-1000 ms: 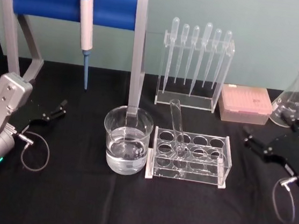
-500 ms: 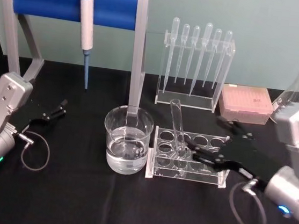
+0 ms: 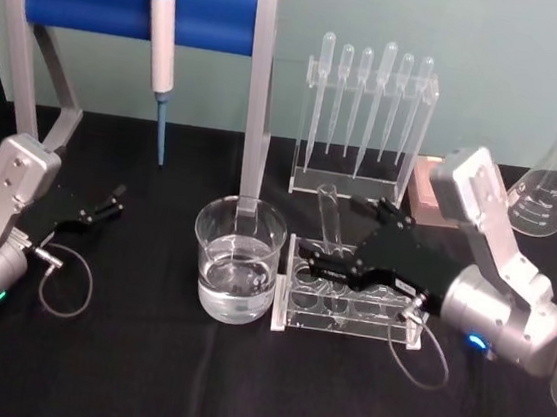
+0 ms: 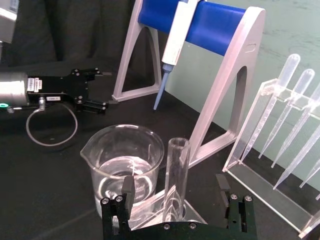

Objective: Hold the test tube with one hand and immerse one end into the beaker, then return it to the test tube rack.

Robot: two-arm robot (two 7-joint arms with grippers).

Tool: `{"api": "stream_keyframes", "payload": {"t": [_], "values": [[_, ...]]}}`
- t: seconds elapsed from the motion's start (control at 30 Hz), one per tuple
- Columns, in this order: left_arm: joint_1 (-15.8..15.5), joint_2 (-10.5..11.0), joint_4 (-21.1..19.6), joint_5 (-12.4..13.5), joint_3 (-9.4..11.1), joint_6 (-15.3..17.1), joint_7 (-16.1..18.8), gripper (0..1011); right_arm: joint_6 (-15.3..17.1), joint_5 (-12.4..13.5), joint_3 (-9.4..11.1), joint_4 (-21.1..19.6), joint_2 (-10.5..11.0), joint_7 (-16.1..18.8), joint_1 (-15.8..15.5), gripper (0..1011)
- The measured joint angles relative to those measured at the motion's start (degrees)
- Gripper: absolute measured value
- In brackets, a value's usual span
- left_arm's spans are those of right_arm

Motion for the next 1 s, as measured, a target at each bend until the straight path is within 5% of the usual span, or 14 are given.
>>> {"api": "stream_keyframes", "payload": {"t": [0.2, 0.43, 1.0], "values": [[0.0, 0.0, 0.0, 0.0, 0.0, 0.0, 0.0, 1000, 1.63, -1.05, -0.42, 2.15, -2.16, 1.33, 2.2, 995], [0.0, 0.0, 0.0, 0.0, 0.0, 0.0, 0.0, 1000, 2.34, -1.57, 0.06, 2.87, -3.39, 1.69, 2.36, 862], [0.0, 0.0, 0.0, 0.0, 0.0, 0.0, 0.0, 1000, 2.92, -2.15, 1.97, 3.17, -4.6, 2.51, 1.23, 307]]}}
